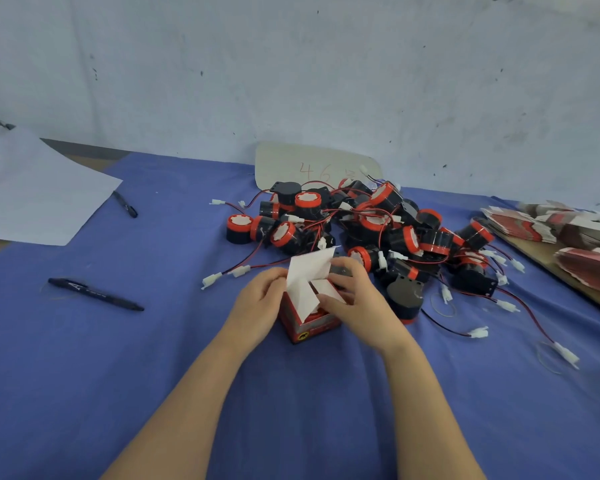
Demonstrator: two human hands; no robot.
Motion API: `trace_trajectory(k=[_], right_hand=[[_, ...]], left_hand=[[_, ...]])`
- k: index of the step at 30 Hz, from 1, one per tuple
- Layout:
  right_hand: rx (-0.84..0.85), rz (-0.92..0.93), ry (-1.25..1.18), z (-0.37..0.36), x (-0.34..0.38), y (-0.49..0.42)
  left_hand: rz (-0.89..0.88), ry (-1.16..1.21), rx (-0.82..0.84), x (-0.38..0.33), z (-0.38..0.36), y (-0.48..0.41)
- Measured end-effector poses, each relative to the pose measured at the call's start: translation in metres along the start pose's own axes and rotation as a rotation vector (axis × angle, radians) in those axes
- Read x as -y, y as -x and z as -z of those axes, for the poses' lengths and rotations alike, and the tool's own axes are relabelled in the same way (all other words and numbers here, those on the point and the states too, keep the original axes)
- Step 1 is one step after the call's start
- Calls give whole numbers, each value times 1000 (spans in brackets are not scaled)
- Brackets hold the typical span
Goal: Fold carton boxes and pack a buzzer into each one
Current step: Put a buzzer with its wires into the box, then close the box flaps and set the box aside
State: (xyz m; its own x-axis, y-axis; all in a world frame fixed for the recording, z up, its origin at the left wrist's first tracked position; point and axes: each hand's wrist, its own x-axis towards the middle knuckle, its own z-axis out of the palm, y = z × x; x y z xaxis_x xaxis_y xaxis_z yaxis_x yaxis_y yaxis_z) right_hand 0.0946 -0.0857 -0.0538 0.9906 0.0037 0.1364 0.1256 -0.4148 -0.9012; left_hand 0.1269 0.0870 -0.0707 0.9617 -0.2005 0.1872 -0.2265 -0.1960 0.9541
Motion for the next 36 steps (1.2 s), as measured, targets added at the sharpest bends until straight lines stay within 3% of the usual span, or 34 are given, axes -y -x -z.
trace_trajectory(k=[4, 7, 10, 14, 17, 20, 25, 30, 36], right_hand=[[-54, 34, -4, -7, -1, -2], [-57, 36, -24, -15, -1, -6], [-33, -5, -200, -16, -4, -7], [91, -1, -391, -11, -6, -4], [249, 23, -360, -7, -8, -2], [369, -9, -279, 0, -8, 1], [201, -59, -200, 1, -7, 1], [135, -16, -161, -2, -8, 0], [91, -5, -157, -8, -7, -2]], left_hand=[[10, 195, -19, -5, -5, 4], [-102, 126, 76, -6, -7, 7], [-52, 111, 58, -2, -3, 4], [-78, 132, 0, 0, -2, 4], [-89, 72, -40, 3, 0, 2], [-52, 61, 57, 6, 8, -1], [92, 305, 220, 7, 21, -4], [-34, 14, 279, 6, 20, 1], [-62, 45, 205, 2, 16, 4]])
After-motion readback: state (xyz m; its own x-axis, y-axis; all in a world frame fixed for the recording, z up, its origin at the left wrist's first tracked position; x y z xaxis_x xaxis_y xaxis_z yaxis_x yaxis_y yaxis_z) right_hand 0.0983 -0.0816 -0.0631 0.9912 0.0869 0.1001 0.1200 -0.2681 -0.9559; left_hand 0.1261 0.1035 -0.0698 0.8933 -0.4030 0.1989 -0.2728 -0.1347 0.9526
